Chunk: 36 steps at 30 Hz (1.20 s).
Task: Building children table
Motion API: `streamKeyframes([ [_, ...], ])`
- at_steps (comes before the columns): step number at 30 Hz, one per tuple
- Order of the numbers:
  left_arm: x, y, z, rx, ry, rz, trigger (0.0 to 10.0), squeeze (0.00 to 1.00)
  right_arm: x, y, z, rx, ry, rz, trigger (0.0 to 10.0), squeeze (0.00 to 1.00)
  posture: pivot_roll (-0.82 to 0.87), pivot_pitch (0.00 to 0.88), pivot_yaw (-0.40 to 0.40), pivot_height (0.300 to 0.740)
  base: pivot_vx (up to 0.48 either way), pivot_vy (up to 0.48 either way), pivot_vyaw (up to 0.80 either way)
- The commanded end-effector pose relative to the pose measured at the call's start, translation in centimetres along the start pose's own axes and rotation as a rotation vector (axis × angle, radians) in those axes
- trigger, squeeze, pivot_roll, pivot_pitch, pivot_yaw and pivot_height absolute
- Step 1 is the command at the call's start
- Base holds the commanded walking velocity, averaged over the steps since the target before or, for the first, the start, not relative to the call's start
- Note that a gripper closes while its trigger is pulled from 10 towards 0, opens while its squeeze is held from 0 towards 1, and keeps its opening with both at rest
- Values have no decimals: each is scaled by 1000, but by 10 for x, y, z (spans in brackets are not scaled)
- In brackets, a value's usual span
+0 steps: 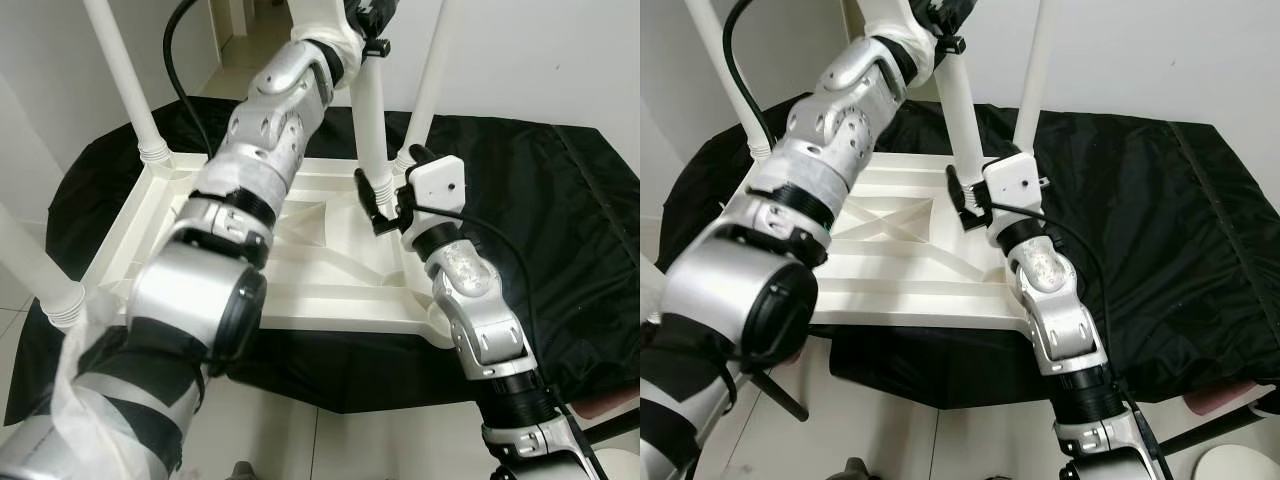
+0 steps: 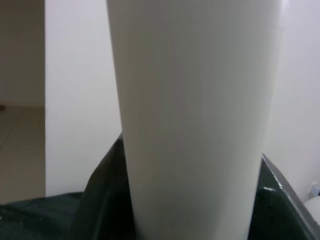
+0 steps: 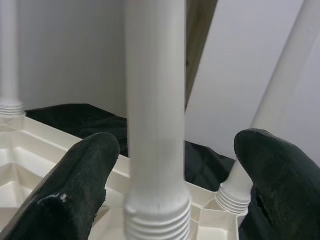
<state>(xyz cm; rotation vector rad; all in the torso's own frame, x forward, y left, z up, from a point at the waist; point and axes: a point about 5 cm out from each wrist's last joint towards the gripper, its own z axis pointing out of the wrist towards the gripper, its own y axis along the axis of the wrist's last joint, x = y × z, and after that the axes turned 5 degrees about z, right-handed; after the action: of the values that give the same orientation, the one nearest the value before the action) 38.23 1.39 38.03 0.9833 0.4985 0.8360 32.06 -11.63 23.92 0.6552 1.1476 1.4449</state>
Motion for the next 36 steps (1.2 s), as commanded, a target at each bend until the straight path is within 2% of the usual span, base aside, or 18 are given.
streamKeyframes([
  [1, -5, 6, 1, -17, -10, 14, 10000, 0, -2, -3, 2, 11, -20, 2, 10000, 0, 5, 0, 16, 740, 0, 0, 0],
  [7, -16, 5, -5, -21, -34, -12, 10000, 0, -7, -10, 9, 46, -44, -12, 10000, 0, 11, 0, 7, 740, 0, 0, 0],
  [17, -44, 3, -13, -16, -119, -57, 10000, 0, -14, -17, 25, 75, -37, -76, 10000, 0, 25, 0, 2, 740, 0, 0, 0],
  [24, -48, 1, -15, -7, -130, -61, 10000, 0, -11, -15, 30, 68, -23, -92, 10000, 0, 29, 0, -4, 740, 0, 0, 0],
  [25, -49, 1, -16, -6, -132, -61, 10000, 0, -10, -14, 30, 65, -13, -90, 9373, 0, 31, 0, -4, 740, 0, 0, 0],
  [27, -50, 1, -16, -4, -132, -61, 10000, 0, -9, -14, 31, 64, -7, -88, 9373, 0, 32, 0, -8, 740, 0, 0, 0],
  [28, -52, 1, -17, -4, -132, -60, 10000, 0, -7, -14, 31, 63, 0, -80, 0, 0, 34, 0, -13, 740, 0, 0, 0],
  [36, -57, 4, -18, -7, -132, -44, 10000, 0, -1, -24, 28, 119, 20, -64, 0, 0, 42, 0, -28, 740, 0, 0, 0],
])
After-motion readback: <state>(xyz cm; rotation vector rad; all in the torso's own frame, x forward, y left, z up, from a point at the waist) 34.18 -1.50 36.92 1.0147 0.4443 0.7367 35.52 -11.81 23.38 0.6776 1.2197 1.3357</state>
